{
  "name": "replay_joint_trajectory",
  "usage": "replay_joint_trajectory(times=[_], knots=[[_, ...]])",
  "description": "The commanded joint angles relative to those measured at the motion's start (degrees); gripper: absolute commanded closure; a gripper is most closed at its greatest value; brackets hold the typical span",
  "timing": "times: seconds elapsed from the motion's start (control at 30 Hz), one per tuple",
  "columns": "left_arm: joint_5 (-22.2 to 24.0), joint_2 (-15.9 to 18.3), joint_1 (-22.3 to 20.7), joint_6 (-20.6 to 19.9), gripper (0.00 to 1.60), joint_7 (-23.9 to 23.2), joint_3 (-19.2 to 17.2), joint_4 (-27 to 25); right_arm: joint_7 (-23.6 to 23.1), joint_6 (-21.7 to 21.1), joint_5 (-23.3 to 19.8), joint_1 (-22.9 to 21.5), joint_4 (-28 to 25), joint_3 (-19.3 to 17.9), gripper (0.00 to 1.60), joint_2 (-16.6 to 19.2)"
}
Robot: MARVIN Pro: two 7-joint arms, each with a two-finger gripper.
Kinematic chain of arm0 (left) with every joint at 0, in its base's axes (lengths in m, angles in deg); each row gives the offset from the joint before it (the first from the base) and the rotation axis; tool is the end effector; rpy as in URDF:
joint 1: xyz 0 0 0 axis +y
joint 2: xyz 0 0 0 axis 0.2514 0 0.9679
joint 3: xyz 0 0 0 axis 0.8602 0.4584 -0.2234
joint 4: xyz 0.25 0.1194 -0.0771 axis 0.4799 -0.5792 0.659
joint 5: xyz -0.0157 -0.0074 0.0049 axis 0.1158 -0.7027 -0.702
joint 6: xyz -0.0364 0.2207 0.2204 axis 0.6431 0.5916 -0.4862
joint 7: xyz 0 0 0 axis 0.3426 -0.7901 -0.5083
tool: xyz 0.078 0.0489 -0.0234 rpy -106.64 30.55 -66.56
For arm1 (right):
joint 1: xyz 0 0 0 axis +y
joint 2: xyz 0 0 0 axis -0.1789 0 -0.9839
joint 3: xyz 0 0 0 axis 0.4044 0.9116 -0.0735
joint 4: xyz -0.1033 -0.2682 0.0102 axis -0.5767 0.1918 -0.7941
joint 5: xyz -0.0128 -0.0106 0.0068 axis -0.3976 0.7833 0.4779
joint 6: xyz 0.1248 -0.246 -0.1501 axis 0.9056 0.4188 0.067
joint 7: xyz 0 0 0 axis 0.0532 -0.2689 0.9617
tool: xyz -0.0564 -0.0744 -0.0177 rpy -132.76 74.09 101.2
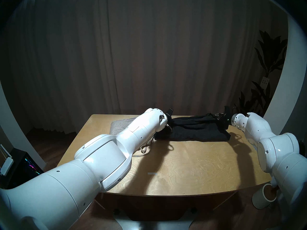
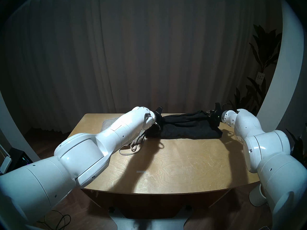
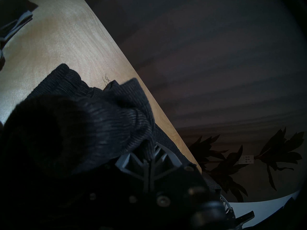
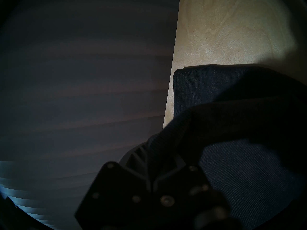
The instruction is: Fold pants twice and stack them
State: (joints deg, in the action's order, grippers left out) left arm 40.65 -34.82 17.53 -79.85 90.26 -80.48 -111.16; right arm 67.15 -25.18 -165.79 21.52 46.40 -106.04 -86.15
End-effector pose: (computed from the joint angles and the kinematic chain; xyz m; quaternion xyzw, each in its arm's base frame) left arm 0.5912 -0.2163 -0.2764 0.8177 0.3171 0.3115 0.3658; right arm 0.5717 -0.2480 -0.2652 -0.6546 0.5325 -0.3183 0.4319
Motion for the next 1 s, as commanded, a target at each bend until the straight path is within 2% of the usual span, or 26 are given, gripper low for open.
replay_joint_trajectory(times=[0.0,0.97], knots=[[-0.9,-1.2,-3.5,0.9,1.6,-2.0,0.1,0.9,-1.1,1.4,0.1,-1.3,-0.6,-0.1,1.6,-0.4],[-3.5,-3.7,-4.7,2.3,1.6,-6.2,3.0,8.1,-2.7,1.9,2.0,-1.6,-0.4,-0.7,1.6,0.0]])
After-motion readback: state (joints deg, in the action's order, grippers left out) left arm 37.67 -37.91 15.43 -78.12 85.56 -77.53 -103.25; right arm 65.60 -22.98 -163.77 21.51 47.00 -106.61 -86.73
